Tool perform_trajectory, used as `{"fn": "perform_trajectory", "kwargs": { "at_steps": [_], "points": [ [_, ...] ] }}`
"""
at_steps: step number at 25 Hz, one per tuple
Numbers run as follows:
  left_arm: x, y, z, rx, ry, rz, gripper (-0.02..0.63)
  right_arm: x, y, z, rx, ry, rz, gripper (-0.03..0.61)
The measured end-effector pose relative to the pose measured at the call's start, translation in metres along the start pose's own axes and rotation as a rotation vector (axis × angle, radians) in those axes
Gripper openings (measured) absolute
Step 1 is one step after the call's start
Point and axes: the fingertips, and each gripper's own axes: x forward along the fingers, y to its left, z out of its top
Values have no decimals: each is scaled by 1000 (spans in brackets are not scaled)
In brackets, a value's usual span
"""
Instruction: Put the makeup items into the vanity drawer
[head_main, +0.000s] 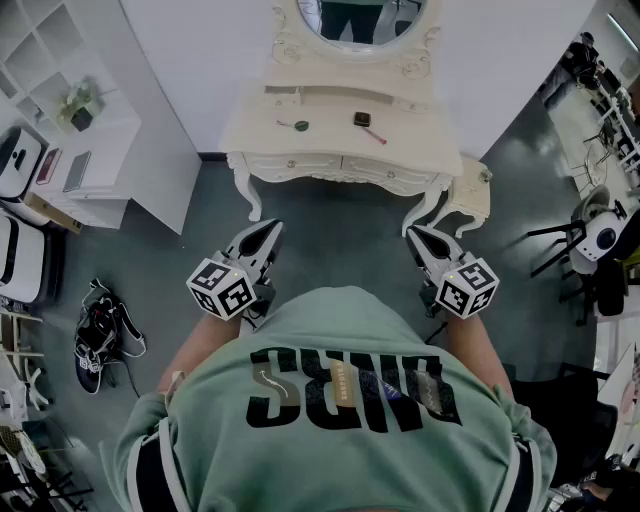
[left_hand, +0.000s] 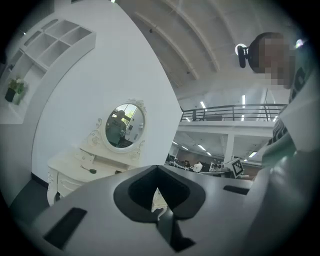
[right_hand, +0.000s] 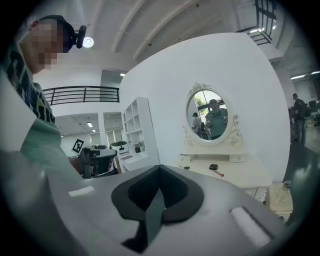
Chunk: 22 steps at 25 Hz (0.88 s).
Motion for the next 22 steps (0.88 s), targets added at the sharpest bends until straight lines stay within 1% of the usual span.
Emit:
{"fn": "perform_trajectory", "kwargs": {
  "at_steps": [7,13,22],
  "points": [
    [13,-6,-4,-1,5,-1,-2,-4,-12,2,0,2,6,6],
    [32,-15,-4,13,6,3,-2,-13,-32,6,42,-21,9,8],
    [83,-49,-16,17,19,1,-2,-46,-76,8,40,-38,42,9]
  ]
}}
